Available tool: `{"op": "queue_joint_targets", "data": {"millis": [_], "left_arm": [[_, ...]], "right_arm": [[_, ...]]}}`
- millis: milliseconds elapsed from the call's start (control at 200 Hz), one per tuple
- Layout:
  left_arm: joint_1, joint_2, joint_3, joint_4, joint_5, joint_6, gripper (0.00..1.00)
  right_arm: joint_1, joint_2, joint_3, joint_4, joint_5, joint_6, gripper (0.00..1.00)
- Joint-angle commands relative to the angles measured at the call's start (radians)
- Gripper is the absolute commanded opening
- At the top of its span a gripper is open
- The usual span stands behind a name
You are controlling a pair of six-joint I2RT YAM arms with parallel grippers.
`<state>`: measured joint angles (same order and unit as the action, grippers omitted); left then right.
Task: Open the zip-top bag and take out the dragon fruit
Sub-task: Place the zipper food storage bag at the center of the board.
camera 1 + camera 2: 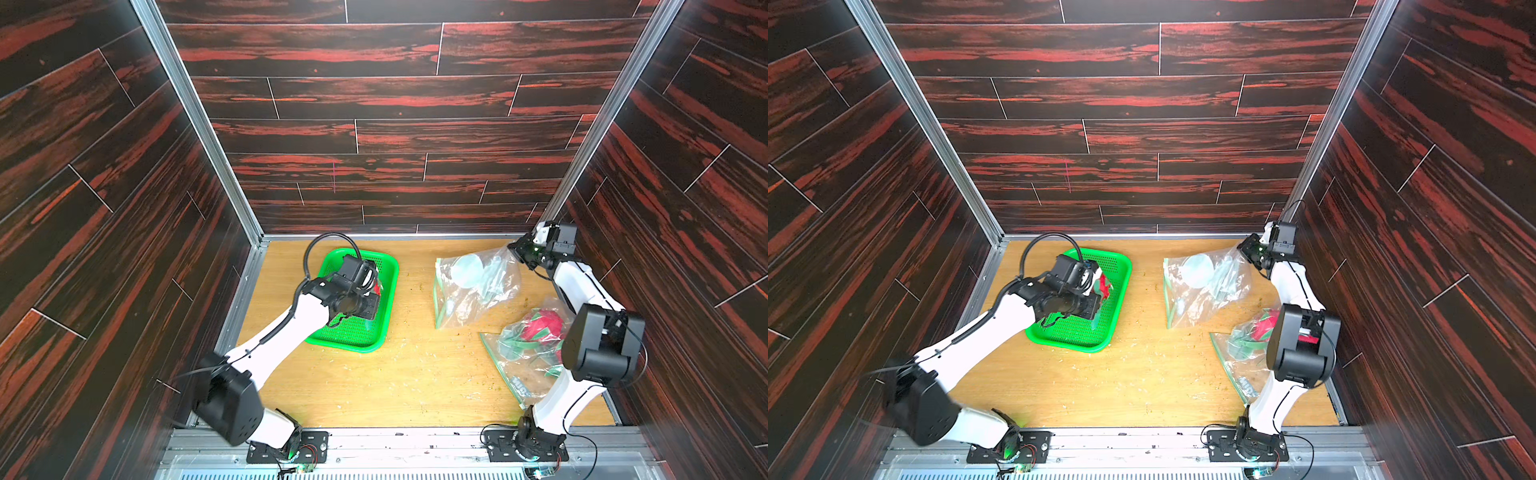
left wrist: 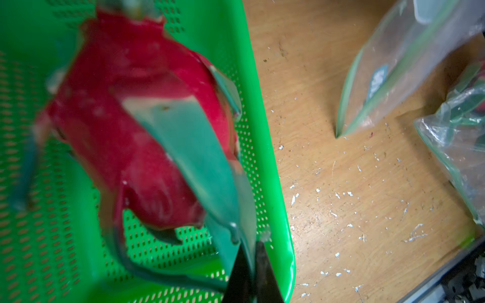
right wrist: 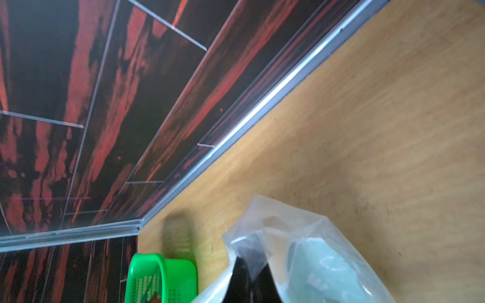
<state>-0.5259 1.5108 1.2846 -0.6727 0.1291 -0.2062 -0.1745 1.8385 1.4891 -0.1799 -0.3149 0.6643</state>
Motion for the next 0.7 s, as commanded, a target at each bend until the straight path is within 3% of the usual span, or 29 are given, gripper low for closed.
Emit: {"op": "queue_joint_targets", "data": {"millis": [0,225,341,696], "left_arm": [[0.026,0.048,0.102,0.057,0.055,0.063,0.00],[0.057,0.221,0.249,-0.014,0.074,0.106,0.00],[0.060,0.305,0.331,-0.080,0.136,0.139,0.00],[0.085,0.380,0.338,-0.076,0.063,0.095,0.00]], "right_arm": [[-0.003,0.047,0.062,-0.016,0.006,0.025,0.00],[-0.003,0.112,0.133,-0.019,0.016,0.049,0.00],[-0.001,0.134,0.150,-0.007,0.010,0.065,0.00],[-0.002,0.278,0.319,-0.043,0.038,0.092,0.00]]}}
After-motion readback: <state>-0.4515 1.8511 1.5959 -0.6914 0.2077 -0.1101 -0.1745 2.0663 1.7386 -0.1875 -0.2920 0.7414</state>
